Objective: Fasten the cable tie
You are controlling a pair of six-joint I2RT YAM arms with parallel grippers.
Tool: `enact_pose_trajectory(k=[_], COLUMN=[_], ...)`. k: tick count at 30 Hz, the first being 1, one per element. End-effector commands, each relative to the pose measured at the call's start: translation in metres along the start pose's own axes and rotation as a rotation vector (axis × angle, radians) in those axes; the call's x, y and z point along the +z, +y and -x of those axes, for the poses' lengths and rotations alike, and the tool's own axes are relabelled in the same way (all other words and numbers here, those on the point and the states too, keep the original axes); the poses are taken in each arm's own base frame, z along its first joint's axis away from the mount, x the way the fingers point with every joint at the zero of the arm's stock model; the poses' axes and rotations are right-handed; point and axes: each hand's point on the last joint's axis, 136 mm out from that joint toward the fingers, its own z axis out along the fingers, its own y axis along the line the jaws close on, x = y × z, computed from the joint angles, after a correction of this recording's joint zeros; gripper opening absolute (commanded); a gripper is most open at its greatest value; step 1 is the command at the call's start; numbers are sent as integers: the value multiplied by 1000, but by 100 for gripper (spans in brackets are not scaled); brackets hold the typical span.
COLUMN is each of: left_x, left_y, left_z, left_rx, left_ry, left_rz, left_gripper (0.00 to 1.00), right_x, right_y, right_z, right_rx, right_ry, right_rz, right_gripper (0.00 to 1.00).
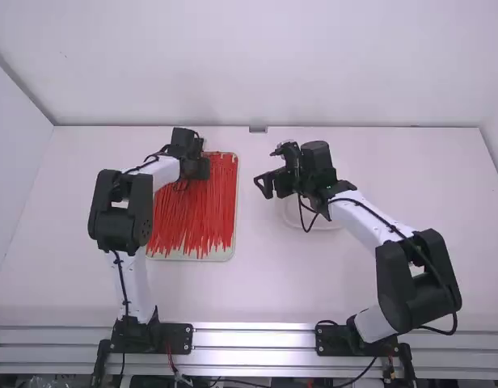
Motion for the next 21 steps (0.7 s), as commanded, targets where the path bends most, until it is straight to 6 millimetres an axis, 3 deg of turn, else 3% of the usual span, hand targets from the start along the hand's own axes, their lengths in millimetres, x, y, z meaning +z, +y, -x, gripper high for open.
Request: enact_pose_trajectory(k=[1,21], left_x=[8,11], left_y=[-2,4], left_z=[-13,-16], left_rx=[-1,-12], left_ry=[34,23], left_rz=[-7,22], left_gripper=[26,17], right_x=[0,0], right_y=[4,4], right_z=[12,12], right_rx=[-14,-14], right_ry=[-20,-20], right_rz=[5,5], right_gripper=[99,99])
